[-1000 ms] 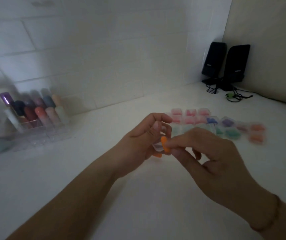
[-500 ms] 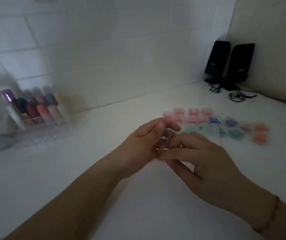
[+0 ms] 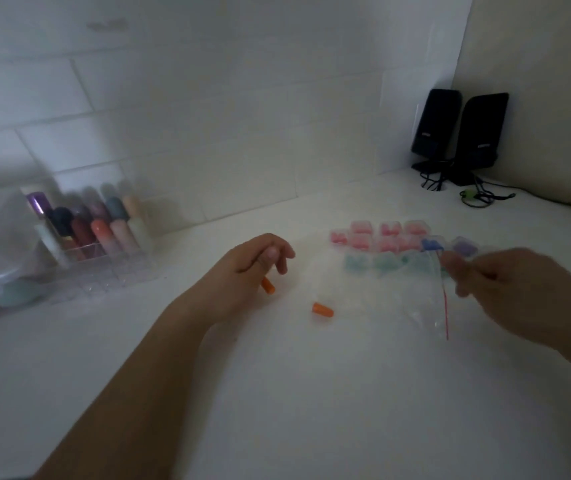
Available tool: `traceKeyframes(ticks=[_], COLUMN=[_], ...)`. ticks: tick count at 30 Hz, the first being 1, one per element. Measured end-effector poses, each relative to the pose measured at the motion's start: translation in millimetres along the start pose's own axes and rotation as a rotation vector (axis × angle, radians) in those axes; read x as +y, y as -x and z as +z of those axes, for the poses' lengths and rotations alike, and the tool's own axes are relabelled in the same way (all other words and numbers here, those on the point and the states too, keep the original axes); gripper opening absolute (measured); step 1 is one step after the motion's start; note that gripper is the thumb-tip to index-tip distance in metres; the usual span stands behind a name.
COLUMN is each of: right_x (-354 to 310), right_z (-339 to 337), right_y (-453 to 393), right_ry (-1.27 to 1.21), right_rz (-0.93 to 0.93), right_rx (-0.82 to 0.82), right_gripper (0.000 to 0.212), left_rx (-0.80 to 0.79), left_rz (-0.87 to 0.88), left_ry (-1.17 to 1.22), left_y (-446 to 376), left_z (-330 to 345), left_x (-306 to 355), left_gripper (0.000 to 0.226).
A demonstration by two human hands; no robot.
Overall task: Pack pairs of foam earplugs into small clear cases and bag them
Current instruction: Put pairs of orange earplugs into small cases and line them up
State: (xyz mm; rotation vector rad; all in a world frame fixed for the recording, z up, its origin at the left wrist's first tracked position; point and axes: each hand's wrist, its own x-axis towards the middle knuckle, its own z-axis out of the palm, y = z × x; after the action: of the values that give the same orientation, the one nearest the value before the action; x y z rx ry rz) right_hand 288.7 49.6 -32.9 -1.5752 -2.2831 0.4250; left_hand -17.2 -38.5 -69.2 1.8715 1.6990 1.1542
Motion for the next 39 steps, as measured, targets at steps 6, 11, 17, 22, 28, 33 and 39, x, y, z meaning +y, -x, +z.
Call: traceKeyframes(ticks=[6,11,17,22,28,33,39], right_x=[-8.3,-15.1,-17.2,-18.5,-18.8,-24.7,-28.5], right_z=[18.1,20.2,4.2,4.5,23.4,33.2,41.6], right_y=[3.4,8.2,13.8,17.5,11.0,15.1,10.5], right_ry=[-0.159,-0.51,-0.676,-0.781,-1.17,-1.24,-1.202], right_rz=[-0.125,-0.245,-0.294,-0.306,-0.206,-0.196,-0.189], right_rx=[-0.025,0.223,0.402,0.328,0.233,-0.243,-0.155], right_gripper=[0.046,0.025,0.013,0.031,0.018,0.021,0.035], left_rx=[-0.128,0.123,0.453,0.268,0.243,0.226,0.281], left_rz=[-0.117,0.054,-0.05,-0.144,-0.185,-0.193,-0.24], left_ry=[-0.11,-0.356,-0.027,0.205,0.422,0.503,0.695], left_y=[4.2,4.2,6.6,4.3,4.0,4.5,4.8], left_z=[9.0,10.1,43.7,40.2,42.0,49.5,43.6], left_x=[-0.1,6.4,46.4,49.8,54.3,58.7,61.0], left_gripper=[0.023,0.032,0.015,0.022,0.021,0.017,0.019])
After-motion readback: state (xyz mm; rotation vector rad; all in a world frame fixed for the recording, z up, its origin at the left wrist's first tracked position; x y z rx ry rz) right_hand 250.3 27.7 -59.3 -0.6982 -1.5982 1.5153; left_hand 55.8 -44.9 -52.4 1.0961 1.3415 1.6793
